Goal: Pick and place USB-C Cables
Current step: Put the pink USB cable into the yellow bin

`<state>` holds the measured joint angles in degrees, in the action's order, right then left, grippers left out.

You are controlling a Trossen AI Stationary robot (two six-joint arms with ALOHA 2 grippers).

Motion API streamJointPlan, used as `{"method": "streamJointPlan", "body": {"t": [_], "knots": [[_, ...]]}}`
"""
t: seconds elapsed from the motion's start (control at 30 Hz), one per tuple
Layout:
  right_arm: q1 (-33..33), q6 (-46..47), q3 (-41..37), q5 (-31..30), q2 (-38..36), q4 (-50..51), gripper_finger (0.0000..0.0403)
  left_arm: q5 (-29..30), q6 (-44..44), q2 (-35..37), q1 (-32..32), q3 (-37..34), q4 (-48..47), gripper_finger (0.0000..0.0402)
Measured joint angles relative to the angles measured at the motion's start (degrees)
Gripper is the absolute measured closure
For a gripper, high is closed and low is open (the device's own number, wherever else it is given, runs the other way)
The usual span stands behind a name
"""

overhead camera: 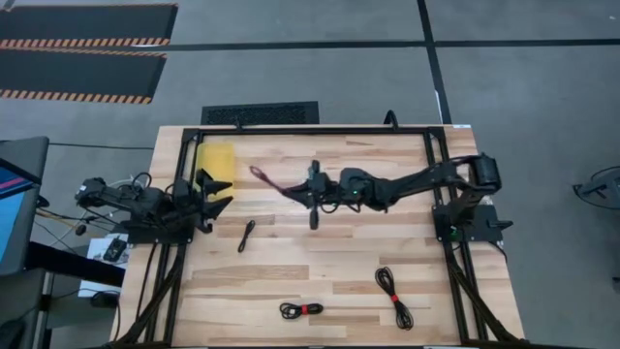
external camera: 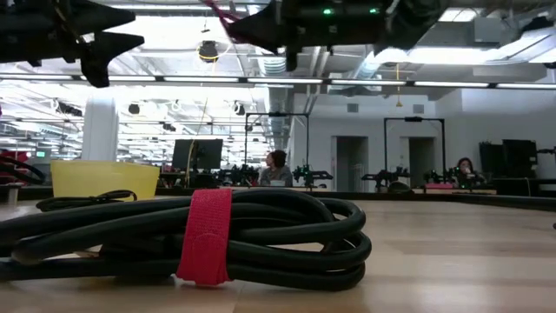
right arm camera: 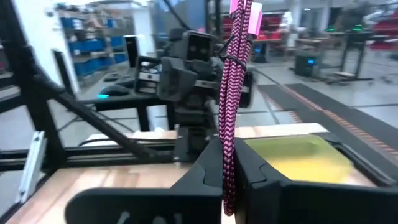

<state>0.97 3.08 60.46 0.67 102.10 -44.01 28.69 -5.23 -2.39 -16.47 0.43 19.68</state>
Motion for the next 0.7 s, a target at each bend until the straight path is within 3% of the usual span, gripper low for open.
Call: {"method": "streamJointPlan", "body": {"t": [0.33,0.7], "knots": [[-1.13,1.37,10.39,7.77,10.87,1.33,0.0389,-3.4,-0.09,-5.8,-0.02,-0.04,3.23,0.02],[-0.86,0.89,14.0,8.1,13.38,5.97,0.0389,-5.91,3.49,-17.73,-0.44,-0.07,17.55,0.0202]]}}
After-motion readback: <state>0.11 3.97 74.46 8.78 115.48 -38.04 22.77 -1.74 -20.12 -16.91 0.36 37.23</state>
